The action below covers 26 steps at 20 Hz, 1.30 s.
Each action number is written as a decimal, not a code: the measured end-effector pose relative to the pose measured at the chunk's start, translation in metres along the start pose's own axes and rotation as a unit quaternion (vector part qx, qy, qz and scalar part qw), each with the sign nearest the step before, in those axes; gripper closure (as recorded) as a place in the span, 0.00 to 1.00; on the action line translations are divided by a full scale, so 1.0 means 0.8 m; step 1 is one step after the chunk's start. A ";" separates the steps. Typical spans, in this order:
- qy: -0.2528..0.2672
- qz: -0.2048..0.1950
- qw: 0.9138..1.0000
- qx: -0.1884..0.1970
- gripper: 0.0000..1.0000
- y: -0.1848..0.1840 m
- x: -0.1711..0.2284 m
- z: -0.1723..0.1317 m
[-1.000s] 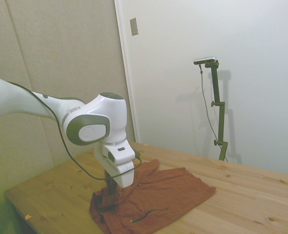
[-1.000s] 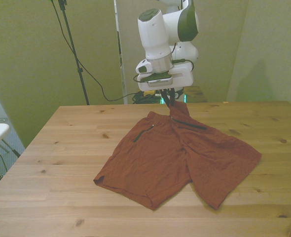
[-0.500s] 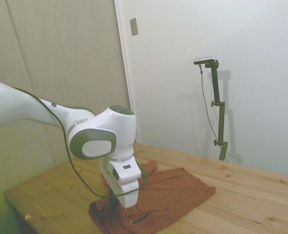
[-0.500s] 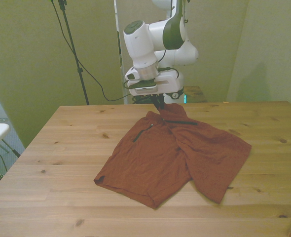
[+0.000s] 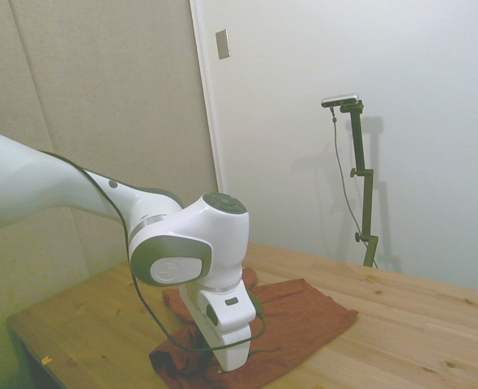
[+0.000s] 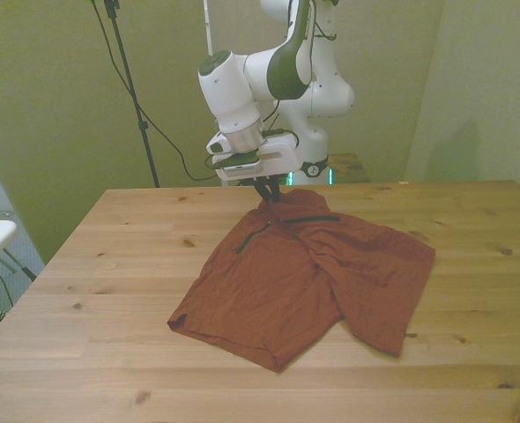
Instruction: Fold the shorts
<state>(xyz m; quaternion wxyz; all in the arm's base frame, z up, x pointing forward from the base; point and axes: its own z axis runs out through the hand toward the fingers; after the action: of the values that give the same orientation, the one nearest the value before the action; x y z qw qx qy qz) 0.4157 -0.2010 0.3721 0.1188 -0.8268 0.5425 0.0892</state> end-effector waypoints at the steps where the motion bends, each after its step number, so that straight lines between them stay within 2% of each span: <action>1: 0.000 -0.001 1.000 0.000 0.00 0.001 0.001 0.000; 20: 0.000 -0.003 1.000 -0.002 0.00 0.002 0.005 0.000; 26: 0.054 -0.013 0.998 -0.027 0.00 0.005 -0.020 -0.053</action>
<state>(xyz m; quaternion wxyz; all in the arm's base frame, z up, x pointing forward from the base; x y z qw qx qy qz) 0.4062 -0.2007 0.4169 0.0681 -0.8404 0.5346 0.0574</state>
